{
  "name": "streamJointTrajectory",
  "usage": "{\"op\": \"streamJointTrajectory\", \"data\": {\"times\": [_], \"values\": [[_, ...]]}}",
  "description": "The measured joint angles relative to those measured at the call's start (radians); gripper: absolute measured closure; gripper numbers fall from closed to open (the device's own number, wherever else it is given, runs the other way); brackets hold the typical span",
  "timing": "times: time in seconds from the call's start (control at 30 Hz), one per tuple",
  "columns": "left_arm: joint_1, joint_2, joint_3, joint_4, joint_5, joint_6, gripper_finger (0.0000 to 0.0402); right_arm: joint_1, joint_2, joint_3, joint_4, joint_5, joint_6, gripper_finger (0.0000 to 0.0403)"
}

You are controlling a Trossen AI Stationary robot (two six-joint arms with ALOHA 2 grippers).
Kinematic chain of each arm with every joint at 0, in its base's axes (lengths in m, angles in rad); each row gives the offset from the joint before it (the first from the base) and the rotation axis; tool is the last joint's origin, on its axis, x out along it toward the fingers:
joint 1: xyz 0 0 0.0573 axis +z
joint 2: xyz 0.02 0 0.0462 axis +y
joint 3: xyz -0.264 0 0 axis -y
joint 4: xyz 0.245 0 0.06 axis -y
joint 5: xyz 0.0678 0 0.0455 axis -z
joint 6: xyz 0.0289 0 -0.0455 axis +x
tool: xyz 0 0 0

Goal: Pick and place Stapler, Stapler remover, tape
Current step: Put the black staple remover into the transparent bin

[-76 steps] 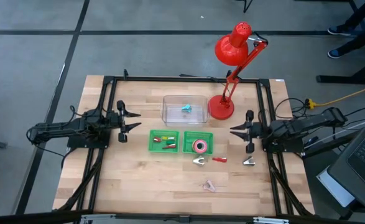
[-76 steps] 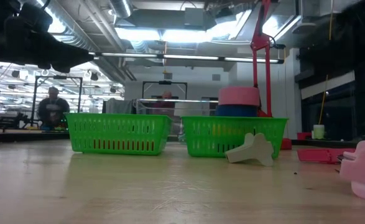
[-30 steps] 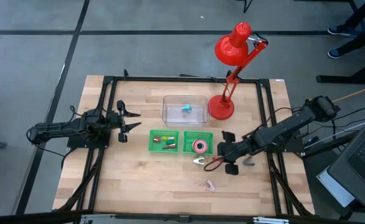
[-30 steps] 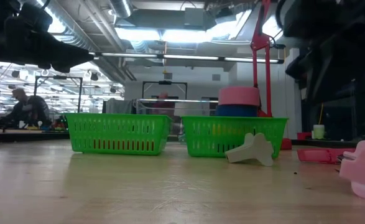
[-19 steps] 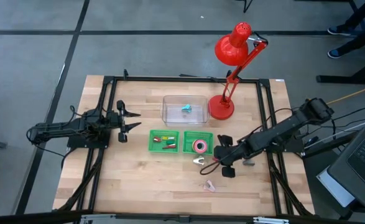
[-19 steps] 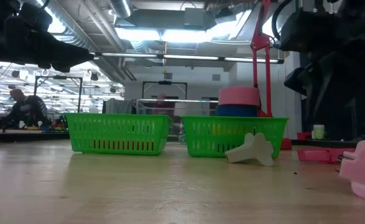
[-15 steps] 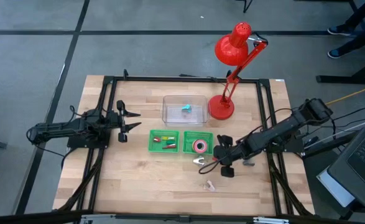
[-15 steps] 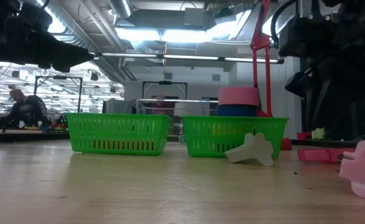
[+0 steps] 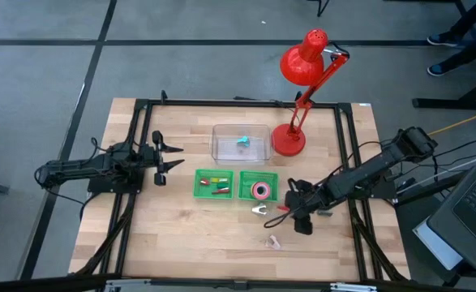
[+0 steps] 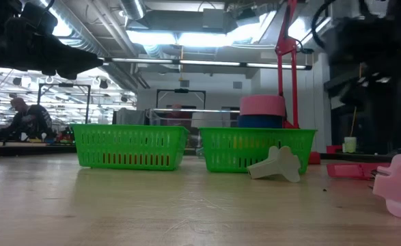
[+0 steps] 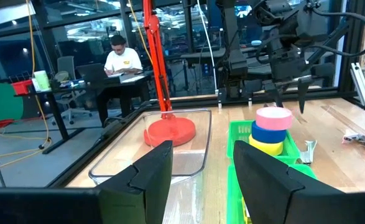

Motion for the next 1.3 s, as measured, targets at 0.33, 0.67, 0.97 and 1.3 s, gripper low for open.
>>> {"op": "streamJointTrajectory", "data": {"times": [0.33,0.67,0.97,1.3], "values": [[0.0,0.0,0.0,0.0,0.0,0.0,0.0233,0.145,-0.061,0.0,-0.363,-0.183,0.044,0.0178],[0.0,0.0,0.0,0.0,0.0,0.0,0.0233,0.241,-0.061,-0.027,-0.438,-0.118,0.12,0.0178],[0.0,0.0,0.0,0.0,0.0,0.0,0.0233,0.248,-0.061,-0.078,-0.397,-0.085,0.112,0.0183],[0.0,0.0,0.0,0.0,0.0,0.001,0.0233,0.248,-0.059,-0.116,-0.369,-0.079,0.139,0.0268]]}}
